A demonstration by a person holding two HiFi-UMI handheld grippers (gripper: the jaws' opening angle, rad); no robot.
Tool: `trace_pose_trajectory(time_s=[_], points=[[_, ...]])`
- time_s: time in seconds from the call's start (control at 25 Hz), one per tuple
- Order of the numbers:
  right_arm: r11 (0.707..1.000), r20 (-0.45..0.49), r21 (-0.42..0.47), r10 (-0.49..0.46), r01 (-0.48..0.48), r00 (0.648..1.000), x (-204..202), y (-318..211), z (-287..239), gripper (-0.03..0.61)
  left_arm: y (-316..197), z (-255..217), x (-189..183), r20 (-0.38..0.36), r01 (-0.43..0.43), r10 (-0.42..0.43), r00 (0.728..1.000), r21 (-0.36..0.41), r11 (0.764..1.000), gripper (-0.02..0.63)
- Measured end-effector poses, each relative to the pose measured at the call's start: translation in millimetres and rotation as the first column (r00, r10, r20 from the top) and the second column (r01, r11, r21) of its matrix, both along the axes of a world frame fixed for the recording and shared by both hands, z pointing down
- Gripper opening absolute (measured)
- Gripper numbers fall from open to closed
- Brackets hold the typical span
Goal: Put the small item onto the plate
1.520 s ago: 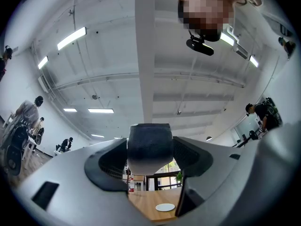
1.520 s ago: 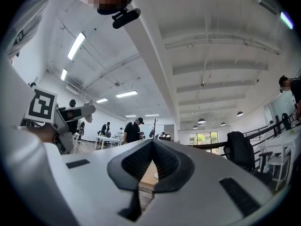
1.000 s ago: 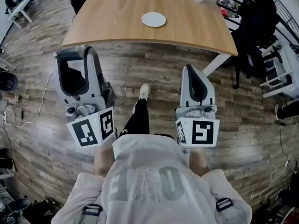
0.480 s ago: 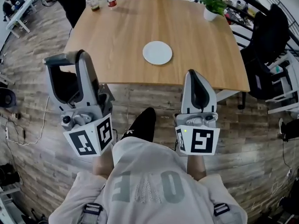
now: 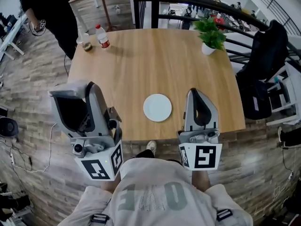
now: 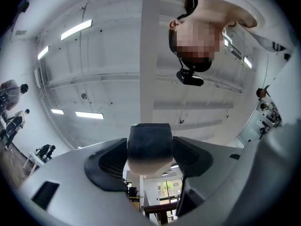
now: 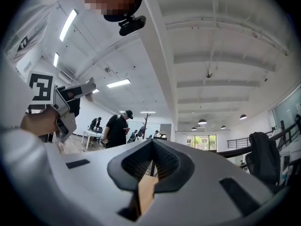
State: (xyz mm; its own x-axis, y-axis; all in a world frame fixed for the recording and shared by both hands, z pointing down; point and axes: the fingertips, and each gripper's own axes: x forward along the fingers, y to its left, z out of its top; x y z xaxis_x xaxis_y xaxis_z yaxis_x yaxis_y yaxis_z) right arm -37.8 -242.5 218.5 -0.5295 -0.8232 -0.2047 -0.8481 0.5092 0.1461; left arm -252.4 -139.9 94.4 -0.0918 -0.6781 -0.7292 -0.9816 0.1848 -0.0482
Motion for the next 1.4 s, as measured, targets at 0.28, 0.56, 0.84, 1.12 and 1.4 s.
trace_pose_trajectory(time_s=[0.28, 0.56, 0.84, 1.12, 1.4], points=[[0.999, -0.033, 0.011, -0.038, 0.038, 0.999, -10.5, -38.7, -8.1, 0.017, -51.4, 18.8, 14.4, -0.003, 0.002, -0.002, 1.0, -0.085, 0.996, 0.308], [0.996, -0.05, 0.017, -0.086, 0.087, 0.995, -3.5, -52.9, -4.9, 0.017, -65.3, 29.0, 30.5, -0.022, 0.022, -0.025, 0.999, -0.095, 0.995, 0.308], [0.994, -0.025, 0.03, -0.101, 0.102, 0.995, -3.1, -60.9, -15.1, 0.017, -90.4, 40.4, 38.3, -0.04, 0.005, -0.011, 0.999, -0.145, 0.989, 0.308], [0.994, -0.045, 0.01, -0.104, 0.105, 0.993, -1.8, -62.1, -6.0, 0.017, -122.6, 70.0, 48.9, -0.033, -0.053, 0.046, 0.998, -0.299, 0.953, 0.308], [0.997, -0.061, -0.02, -0.071, 0.07, 0.996, 3.7, -63.4, 6.8, 0.017, -157.2, 105.2, 65.0, -0.028, -0.13, 0.133, 0.991, -0.474, 0.871, 0.308]])
